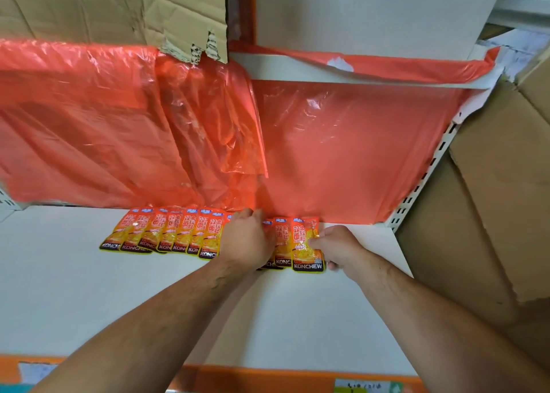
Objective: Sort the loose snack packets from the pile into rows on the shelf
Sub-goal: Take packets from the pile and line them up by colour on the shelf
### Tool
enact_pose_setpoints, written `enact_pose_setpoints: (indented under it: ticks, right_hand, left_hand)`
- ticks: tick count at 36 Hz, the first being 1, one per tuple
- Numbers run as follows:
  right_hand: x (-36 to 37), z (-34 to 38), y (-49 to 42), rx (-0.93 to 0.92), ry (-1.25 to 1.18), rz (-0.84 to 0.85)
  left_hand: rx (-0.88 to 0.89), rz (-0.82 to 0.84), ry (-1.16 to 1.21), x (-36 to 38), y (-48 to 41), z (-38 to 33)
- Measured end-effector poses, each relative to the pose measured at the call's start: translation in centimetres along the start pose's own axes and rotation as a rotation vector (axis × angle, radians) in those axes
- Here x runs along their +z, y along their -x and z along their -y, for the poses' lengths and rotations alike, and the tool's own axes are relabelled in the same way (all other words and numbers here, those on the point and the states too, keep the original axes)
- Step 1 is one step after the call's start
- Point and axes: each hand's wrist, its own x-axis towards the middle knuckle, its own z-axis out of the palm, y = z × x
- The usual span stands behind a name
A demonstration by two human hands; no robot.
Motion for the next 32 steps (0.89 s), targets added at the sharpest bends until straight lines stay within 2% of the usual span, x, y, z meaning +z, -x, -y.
enact_pose_setpoints:
  ticks: [4, 8, 21, 32]
  right_hand:
    - [0.5, 0.8, -0.4, 0.007, 0.020, -0.010]
    - [1.0, 1.4, -0.6, 0.006, 0.070, -0.072]
    - [2.2, 2.2, 0.0, -0.075, 0.381, -0.268]
    - [3.1, 2.0, 0.7, -0.097, 0.576, -0.382]
  left_hand:
    - [0.061, -0.013, -0.084, -0.4, 0.4, 0.9]
    - [0.047, -0.003, -0.061, -1.1, 0.9, 1.4]
    - [0.030, 0.046, -0.099, -1.6, 1.4, 2.8]
    - [0.126, 0.111, -0.105, -2.9, 2.0, 3.4]
